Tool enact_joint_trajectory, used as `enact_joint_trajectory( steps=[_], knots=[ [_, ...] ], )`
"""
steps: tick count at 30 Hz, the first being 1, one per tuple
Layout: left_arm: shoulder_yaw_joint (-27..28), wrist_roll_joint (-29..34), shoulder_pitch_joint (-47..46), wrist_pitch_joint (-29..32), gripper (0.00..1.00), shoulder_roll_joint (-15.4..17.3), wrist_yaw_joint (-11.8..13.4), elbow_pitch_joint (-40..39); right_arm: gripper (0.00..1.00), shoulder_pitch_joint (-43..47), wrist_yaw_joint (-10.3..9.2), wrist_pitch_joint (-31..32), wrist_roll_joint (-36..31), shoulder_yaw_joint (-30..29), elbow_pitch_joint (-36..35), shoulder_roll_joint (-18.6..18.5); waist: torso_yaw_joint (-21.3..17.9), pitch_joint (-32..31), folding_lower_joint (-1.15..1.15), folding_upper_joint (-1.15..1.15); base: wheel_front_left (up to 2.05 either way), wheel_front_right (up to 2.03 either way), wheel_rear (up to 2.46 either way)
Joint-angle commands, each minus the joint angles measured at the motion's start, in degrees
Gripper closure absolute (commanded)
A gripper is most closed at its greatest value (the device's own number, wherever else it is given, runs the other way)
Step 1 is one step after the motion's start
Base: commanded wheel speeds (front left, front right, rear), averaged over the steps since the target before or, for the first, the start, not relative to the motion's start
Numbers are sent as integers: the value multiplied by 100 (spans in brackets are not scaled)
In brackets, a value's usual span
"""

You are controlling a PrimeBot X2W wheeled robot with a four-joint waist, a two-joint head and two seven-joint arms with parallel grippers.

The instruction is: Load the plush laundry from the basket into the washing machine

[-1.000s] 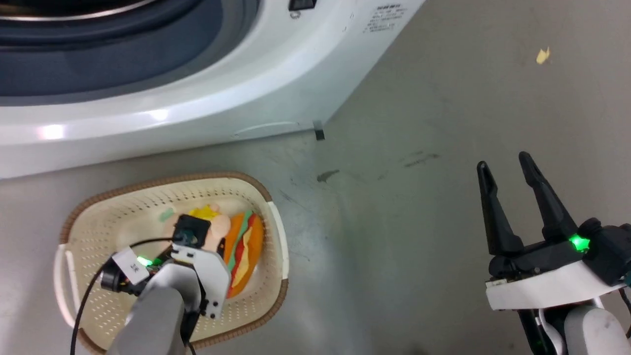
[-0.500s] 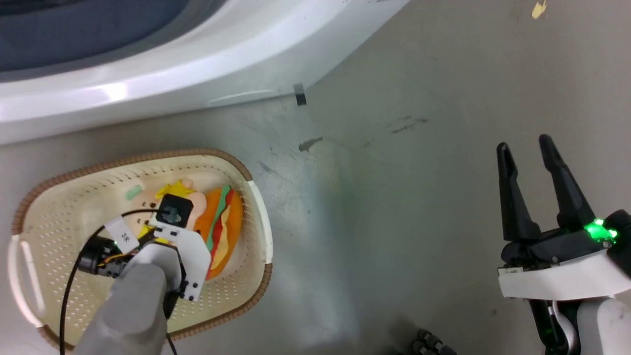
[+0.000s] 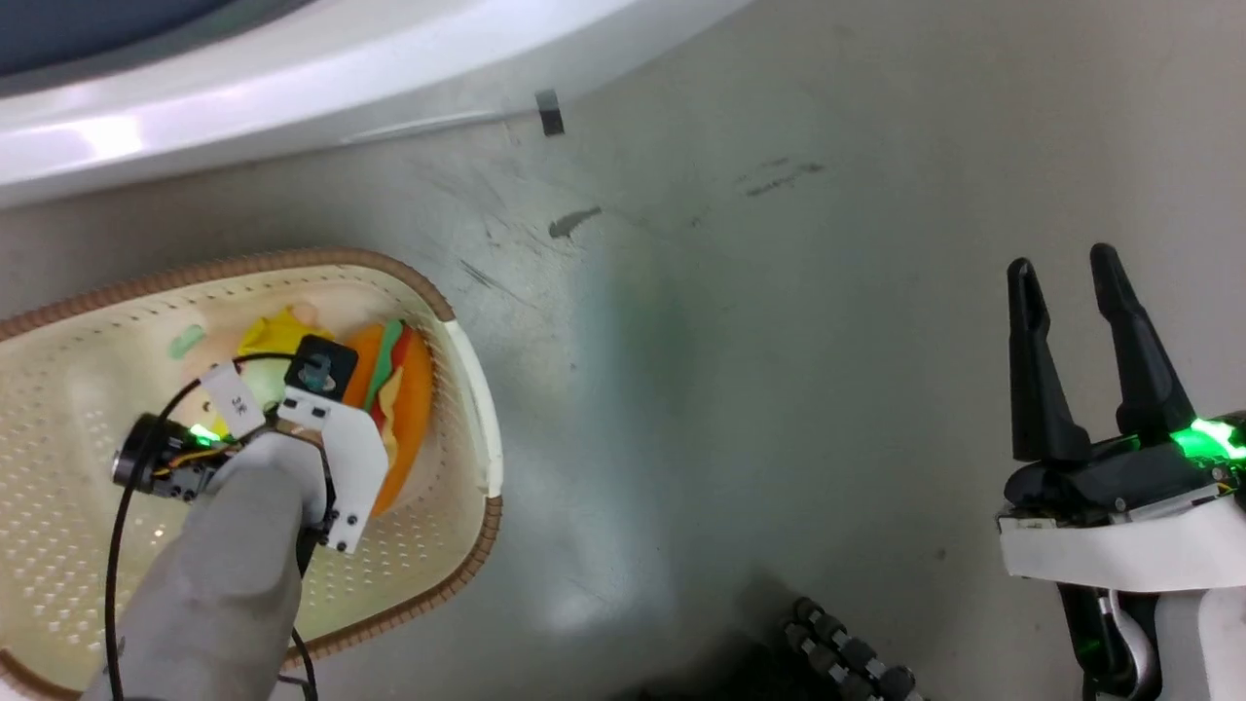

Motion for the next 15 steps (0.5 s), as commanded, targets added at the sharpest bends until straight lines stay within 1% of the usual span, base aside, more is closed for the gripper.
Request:
enact_joint_trajectory(
  steps=[1, 5, 6, 7, 12, 15],
  knots=[
    [-37, -35, -153, 52, 0, 51, 36, 173, 0, -124, -6, -57, 71, -26, -46, -15, -66, 113, 0, 0, 0, 0, 0],
    [-96, -108, -359, 98, 0, 90, 83, 428, 0, -150, -6, -105, 147, -50, -98, -16, -139, 311, 0, 0, 0, 0, 0],
    [-124, -115, -405, 112, 28, 102, 91, 493, 0, -154, -6, -117, 162, -52, -110, -16, -160, 357, 0, 0, 0, 0, 0],
    [-155, -121, -444, 133, 100, 111, 89, 561, 0, -161, -6, -128, 176, -52, -118, -16, -183, 400, 0, 0, 0, 0, 0],
    [-262, -210, -623, 178, 100, 132, 61, 884, 0, -252, -6, -188, 250, -45, -128, -17, -300, 583, 0, 0, 0, 0, 0],
    [-309, -262, -669, 97, 100, 164, 56, 1024, 0, -328, -6, -215, 272, -9, -134, -17, -374, 606, 0, 0, 0, 0, 0]
  ],
)
